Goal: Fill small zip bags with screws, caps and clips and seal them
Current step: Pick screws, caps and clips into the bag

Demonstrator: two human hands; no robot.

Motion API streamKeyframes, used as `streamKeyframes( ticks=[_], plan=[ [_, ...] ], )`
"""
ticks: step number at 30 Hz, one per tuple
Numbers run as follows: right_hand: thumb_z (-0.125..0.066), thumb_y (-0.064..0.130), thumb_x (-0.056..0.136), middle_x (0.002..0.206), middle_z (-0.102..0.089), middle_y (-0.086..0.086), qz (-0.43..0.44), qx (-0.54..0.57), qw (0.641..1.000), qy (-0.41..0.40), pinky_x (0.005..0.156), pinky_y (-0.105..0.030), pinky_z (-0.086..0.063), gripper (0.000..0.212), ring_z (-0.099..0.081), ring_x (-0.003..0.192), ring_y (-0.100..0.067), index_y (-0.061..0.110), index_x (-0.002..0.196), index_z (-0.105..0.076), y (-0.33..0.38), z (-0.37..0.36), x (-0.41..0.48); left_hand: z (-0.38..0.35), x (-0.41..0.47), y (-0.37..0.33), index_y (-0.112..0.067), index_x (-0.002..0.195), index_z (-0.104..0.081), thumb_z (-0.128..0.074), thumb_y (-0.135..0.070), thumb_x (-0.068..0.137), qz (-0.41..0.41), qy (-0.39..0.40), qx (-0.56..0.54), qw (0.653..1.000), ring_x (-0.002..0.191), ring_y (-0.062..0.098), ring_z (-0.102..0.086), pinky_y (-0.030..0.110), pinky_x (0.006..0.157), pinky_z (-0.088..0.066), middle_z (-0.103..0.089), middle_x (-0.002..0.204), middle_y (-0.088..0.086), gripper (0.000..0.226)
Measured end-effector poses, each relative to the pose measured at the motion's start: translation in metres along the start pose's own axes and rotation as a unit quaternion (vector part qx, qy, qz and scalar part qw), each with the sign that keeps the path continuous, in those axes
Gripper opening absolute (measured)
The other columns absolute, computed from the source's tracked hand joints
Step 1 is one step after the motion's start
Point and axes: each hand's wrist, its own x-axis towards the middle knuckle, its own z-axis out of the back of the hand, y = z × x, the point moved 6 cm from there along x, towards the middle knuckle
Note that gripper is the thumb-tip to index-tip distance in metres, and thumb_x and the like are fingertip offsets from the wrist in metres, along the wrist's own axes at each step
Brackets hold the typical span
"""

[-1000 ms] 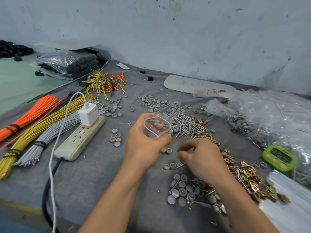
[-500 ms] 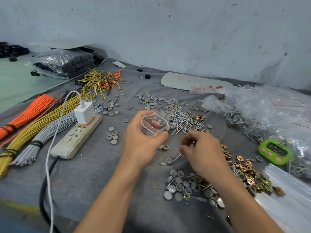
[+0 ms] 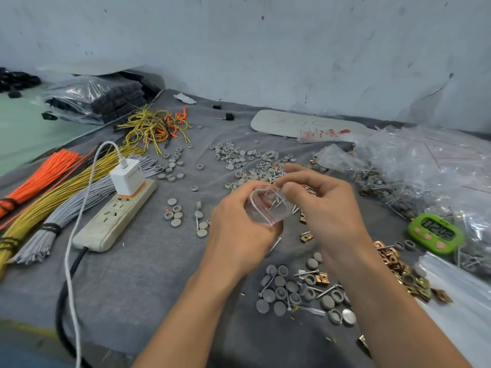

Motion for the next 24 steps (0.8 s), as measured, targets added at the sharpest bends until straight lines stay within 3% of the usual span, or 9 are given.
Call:
streamKeyframes(
  ticks=[3, 5, 7, 9, 12, 15, 17, 20, 24],
  plan=[
    [-0.071, 0.007, 0.090, 0.083, -0.078, 0.011, -0.052, -0.050, 0.995, -0.067, 0.074, -0.025, -0.055, 0.033, -0.069, 0.079, -0.010, 0.035, 0.073, -0.080, -0.016, 0.017, 0.002, 0.007, 0.003, 0.007, -0.036, 0.098, -0.071, -0.078, -0.017, 0.064, 0.014, -0.022, -0.033, 0.999, 0.078, -0.003, -0.068, 0.022, 0.072, -0.056, -0.071, 0.085, -0.022, 0.039],
    [-0.074, 0.012, 0.089, 0.074, -0.075, 0.016, -0.088, -0.185, 0.979, 0.002, 0.069, -0.028, -0.057, 0.030, -0.070, 0.070, -0.013, 0.037, 0.074, -0.079, -0.030, 0.013, -0.001, 0.013, 0.006, 0.012, -0.032, 0.099, -0.072, -0.083, -0.010, 0.069, 0.023, -0.035, -0.056, 0.998, 0.077, 0.000, -0.069, 0.022, 0.070, -0.054, -0.072, 0.084, -0.018, 0.038],
    [-0.078, 0.022, 0.086, 0.070, -0.070, 0.027, -0.104, -0.303, 0.941, 0.105, 0.061, -0.014, -0.050, 0.017, -0.067, 0.069, 0.005, 0.036, 0.076, -0.077, -0.042, -0.001, -0.011, 0.018, 0.007, 0.015, -0.033, 0.097, -0.072, -0.085, -0.005, 0.073, 0.031, -0.044, -0.068, 0.996, 0.076, 0.000, -0.069, 0.020, 0.069, -0.053, -0.072, 0.083, -0.020, 0.039],
    [-0.080, 0.030, 0.083, 0.067, -0.069, 0.023, -0.095, -0.375, 0.910, 0.152, 0.054, -0.006, -0.042, 0.012, -0.065, 0.068, 0.006, 0.035, 0.074, -0.074, -0.047, -0.014, -0.022, 0.021, 0.008, 0.016, -0.034, 0.094, -0.071, -0.084, -0.003, 0.075, 0.031, -0.049, -0.077, 0.995, 0.074, -0.001, -0.068, 0.018, 0.069, -0.053, -0.072, 0.082, -0.021, 0.039],
    [-0.076, 0.034, 0.084, 0.082, -0.072, 0.011, -0.050, -0.451, 0.878, 0.154, 0.082, -0.027, -0.056, 0.002, -0.068, 0.088, -0.011, 0.033, 0.086, -0.076, -0.044, -0.028, -0.028, 0.024, 0.007, 0.015, -0.033, 0.093, -0.071, -0.083, 0.000, 0.074, 0.028, -0.053, -0.087, 0.994, 0.074, 0.000, -0.068, 0.017, 0.070, -0.054, -0.073, 0.081, -0.020, 0.040],
    [-0.070, 0.033, 0.090, 0.092, -0.073, 0.006, -0.019, -0.487, 0.859, 0.158, 0.094, -0.037, -0.053, 0.007, -0.066, 0.098, -0.020, 0.032, 0.095, -0.076, -0.043, -0.034, -0.031, 0.023, 0.006, 0.014, -0.033, 0.095, -0.072, -0.083, 0.000, 0.074, 0.024, -0.047, -0.084, 0.995, 0.074, -0.002, -0.068, 0.013, 0.068, -0.051, -0.073, 0.082, -0.020, 0.040],
    [-0.069, 0.031, 0.093, 0.088, -0.072, 0.010, -0.020, -0.465, 0.875, 0.133, 0.087, -0.032, -0.056, 0.007, -0.067, 0.092, -0.014, 0.032, 0.094, -0.076, -0.043, -0.029, -0.030, 0.024, 0.006, 0.014, -0.032, 0.096, -0.072, -0.083, -0.001, 0.073, 0.021, -0.048, -0.079, 0.995, 0.074, -0.004, -0.068, 0.010, 0.067, -0.049, -0.073, 0.083, -0.021, 0.040],
    [-0.074, 0.028, 0.091, 0.074, -0.064, 0.027, -0.007, -0.355, 0.935, 0.025, 0.063, -0.003, -0.043, 0.009, -0.062, 0.074, 0.009, 0.035, 0.087, -0.077, -0.028, -0.006, -0.020, 0.023, 0.005, 0.012, -0.032, 0.099, -0.072, -0.081, -0.012, 0.069, 0.016, -0.052, -0.061, 0.997, 0.077, -0.001, -0.069, 0.016, 0.072, -0.053, -0.073, 0.084, -0.020, 0.037],
    [-0.080, 0.025, 0.083, 0.098, -0.071, 0.026, 0.053, -0.134, 0.989, -0.038, 0.088, -0.036, -0.056, 0.015, -0.063, 0.087, 0.003, 0.040, 0.086, -0.080, 0.011, 0.018, -0.005, 0.010, -0.002, 0.004, -0.043, 0.098, -0.066, -0.080, -0.017, 0.066, 0.018, -0.032, -0.021, 0.999, 0.074, -0.006, -0.066, 0.014, 0.068, -0.049, -0.069, 0.085, -0.028, 0.043]
  ],
)
